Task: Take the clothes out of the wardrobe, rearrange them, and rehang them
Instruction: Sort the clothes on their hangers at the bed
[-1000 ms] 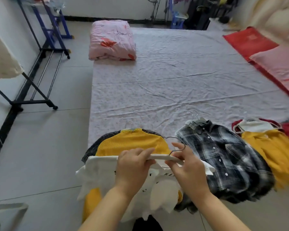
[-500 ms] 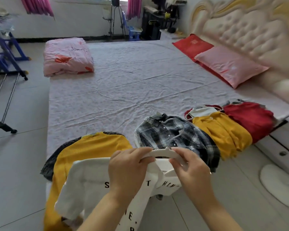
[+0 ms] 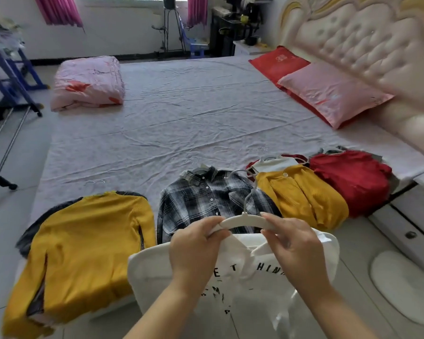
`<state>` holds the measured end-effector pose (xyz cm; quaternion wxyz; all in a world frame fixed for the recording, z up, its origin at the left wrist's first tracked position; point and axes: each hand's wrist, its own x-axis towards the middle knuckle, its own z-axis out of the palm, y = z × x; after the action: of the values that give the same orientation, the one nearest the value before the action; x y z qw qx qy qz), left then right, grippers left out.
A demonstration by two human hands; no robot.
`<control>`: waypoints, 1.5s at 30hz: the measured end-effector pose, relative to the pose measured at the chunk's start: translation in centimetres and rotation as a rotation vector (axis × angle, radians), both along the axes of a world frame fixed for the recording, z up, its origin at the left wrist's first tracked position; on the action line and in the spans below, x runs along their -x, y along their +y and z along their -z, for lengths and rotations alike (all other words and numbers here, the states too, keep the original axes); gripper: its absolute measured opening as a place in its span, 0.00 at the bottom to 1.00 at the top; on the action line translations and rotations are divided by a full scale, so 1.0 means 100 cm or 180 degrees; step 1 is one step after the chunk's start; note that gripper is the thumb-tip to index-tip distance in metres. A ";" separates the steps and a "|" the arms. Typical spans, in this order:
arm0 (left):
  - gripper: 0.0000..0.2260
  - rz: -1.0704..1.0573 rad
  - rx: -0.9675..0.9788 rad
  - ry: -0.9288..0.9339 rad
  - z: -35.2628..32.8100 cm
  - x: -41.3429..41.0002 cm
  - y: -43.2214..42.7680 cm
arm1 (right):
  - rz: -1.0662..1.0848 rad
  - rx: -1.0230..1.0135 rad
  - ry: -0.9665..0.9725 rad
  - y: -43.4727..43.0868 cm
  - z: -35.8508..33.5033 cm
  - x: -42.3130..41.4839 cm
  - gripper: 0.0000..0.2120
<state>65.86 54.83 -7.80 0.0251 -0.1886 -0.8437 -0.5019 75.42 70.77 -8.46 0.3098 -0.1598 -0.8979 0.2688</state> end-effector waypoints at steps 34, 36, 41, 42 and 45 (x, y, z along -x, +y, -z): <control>0.12 -0.0596 0.0672 -0.1207 0.117 0.325 0.156 | -0.0906 0.0525 -0.1101 0.175 0.126 0.382 0.16; 0.14 -0.0615 0.0806 -0.1166 0.129 0.346 0.161 | -0.1030 0.0611 -0.1387 0.184 0.147 0.415 0.17; 0.17 -0.0659 0.1317 -0.1211 0.160 0.377 0.164 | -0.1138 0.0253 -0.2760 0.197 0.201 0.485 0.27; 0.18 -0.0694 0.1388 -0.1296 0.166 0.379 0.163 | -0.1176 0.0285 -0.2866 0.195 0.209 0.489 0.27; 0.18 -0.0732 0.1512 -0.1479 0.181 0.377 0.160 | -0.1382 0.0428 -0.2988 0.190 0.223 0.486 0.24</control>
<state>28.16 70.86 -25.86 -0.1558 0.0264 -0.9358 -0.3150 26.86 89.75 -30.72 -0.1999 -0.0928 -0.9334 0.2833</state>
